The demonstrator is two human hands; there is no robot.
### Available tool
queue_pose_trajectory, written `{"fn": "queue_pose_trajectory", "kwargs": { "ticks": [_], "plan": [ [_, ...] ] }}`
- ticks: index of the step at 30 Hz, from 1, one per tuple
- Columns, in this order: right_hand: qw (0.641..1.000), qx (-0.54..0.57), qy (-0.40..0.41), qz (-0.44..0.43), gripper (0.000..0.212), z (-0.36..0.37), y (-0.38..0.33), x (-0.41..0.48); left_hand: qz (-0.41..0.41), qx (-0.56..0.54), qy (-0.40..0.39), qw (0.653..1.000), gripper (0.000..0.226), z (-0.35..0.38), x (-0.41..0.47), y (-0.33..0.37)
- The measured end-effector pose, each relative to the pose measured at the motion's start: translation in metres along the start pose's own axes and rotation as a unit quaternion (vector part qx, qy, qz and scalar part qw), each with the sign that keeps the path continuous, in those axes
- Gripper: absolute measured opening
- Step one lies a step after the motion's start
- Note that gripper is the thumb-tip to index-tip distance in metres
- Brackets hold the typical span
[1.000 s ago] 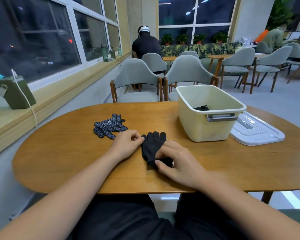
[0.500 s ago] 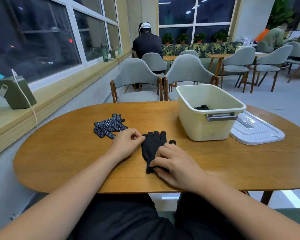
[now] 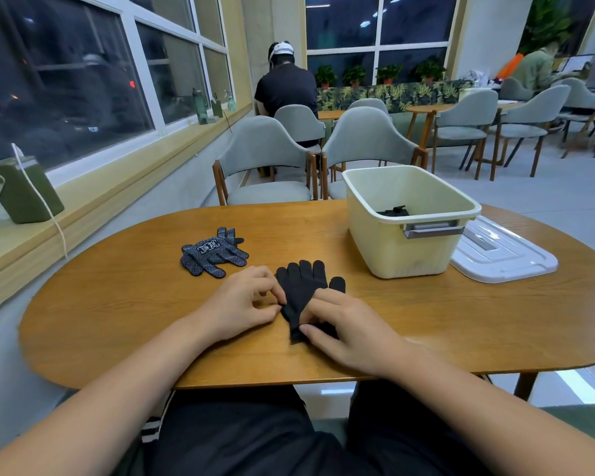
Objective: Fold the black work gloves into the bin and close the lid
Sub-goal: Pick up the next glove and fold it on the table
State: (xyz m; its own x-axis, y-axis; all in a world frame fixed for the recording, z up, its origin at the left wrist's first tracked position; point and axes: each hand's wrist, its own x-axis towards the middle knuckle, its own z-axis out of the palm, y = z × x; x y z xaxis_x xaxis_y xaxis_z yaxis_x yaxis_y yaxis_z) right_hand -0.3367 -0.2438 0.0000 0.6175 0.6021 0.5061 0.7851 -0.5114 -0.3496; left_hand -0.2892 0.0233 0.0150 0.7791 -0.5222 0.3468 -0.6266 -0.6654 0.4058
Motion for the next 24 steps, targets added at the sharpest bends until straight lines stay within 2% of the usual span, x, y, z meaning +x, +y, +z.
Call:
{"fn": "queue_pose_trajectory", "kwargs": {
  "ticks": [4, 8, 16, 19, 24],
  "plan": [
    [1.0, -0.001, 0.008, 0.0, 0.011, 0.0, 0.0, 0.0, 0.025, 0.052, -0.005, 0.998, 0.014, 0.001, 0.004, 0.002],
    [1.0, -0.008, 0.026, -0.002, 0.012, 0.001, 0.001, -0.002, 0.027, 0.04, 0.019, 0.999, 0.015, -0.001, 0.004, 0.0],
    [0.998, -0.036, -0.037, -0.03, 0.015, 0.002, 0.002, -0.003, -0.016, 0.019, -0.037, 0.999, 0.012, -0.002, 0.005, -0.004],
    [0.997, -0.054, -0.043, -0.045, 0.014, 0.003, 0.002, -0.003, -0.059, -0.008, -0.018, 0.998, 0.011, -0.003, 0.012, -0.006],
    [0.994, -0.08, -0.041, -0.057, 0.022, 0.002, -0.002, -0.006, -0.201, -0.007, 0.047, 0.979, 0.008, 0.0, 0.038, -0.02]
  ]
}}
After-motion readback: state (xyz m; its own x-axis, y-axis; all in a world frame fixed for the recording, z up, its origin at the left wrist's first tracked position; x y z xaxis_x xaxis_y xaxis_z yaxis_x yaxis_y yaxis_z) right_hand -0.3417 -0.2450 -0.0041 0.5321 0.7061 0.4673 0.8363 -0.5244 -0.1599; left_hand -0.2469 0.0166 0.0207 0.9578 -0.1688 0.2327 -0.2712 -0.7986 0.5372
